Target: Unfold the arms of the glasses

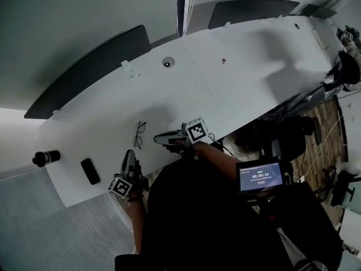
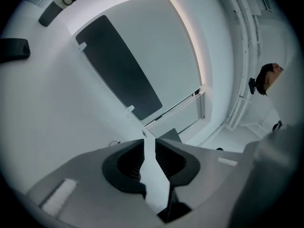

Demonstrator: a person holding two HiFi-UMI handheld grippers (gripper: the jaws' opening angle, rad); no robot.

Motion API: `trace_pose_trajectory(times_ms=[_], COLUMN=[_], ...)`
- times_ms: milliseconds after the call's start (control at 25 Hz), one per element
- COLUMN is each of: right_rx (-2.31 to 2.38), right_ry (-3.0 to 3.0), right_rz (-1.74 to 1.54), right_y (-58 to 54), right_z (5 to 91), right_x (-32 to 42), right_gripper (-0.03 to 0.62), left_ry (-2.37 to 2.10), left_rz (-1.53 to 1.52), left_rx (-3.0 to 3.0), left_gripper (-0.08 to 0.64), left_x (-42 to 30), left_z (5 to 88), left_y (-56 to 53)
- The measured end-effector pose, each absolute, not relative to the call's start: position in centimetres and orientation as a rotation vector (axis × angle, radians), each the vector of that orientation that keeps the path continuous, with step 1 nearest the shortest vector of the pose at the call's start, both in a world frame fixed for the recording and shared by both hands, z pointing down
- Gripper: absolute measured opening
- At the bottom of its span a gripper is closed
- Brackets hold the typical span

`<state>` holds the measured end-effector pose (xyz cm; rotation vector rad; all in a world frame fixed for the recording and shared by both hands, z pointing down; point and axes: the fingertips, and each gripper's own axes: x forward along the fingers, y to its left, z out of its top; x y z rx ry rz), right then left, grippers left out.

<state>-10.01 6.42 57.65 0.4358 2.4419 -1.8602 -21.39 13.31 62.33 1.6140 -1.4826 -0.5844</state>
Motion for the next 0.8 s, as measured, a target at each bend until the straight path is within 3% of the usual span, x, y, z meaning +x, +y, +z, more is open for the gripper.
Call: trace_pose_trajectory(times_ms=[560, 800], right_rx=[0.515, 0.472], right_ry=[2.501, 2.532], right_rz=[-1.936, -1.965], right_y=[7.7, 7.3], right_z=[59.7, 61.3], right_x=[-12.8, -12.8], right_gripper=[0.006, 0.006], left_ry=[-1.525, -1.492], left_rz=[-0.477, -0.250], left_rx=[1.604, 1.689], left_gripper=[0.074, 0.080], left_x=[-22.5, -21.4], left_z=[63.7, 64.8], left_y=[15.0, 14.2])
